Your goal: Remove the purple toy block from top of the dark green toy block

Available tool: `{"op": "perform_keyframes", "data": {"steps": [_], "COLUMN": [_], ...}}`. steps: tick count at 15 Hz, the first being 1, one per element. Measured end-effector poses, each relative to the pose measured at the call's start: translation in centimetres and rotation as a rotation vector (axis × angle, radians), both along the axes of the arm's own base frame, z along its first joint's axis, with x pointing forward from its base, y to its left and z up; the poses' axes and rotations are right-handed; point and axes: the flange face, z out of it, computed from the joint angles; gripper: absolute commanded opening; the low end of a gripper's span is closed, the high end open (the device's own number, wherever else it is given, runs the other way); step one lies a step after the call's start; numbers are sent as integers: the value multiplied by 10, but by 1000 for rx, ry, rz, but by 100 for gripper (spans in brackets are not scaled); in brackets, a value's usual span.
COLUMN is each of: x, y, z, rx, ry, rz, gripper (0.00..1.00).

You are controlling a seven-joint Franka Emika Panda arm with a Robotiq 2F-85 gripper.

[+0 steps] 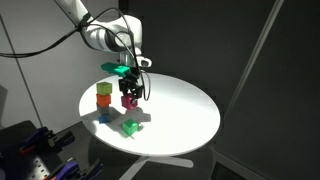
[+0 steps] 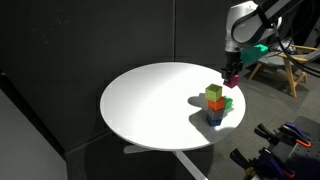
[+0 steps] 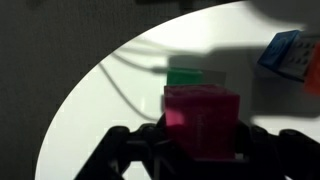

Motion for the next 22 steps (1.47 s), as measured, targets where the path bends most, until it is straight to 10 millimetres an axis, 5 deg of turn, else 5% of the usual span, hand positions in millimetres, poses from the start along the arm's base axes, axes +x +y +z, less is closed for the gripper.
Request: {"op": "perform_keyframes", "data": {"steps": [14, 22], "x": [-42, -31], "y": [32, 31], "z": [50, 42], "rx": [21, 22], "ry": [-42, -29], "rz": [214, 217], "gripper": [25, 25]}}
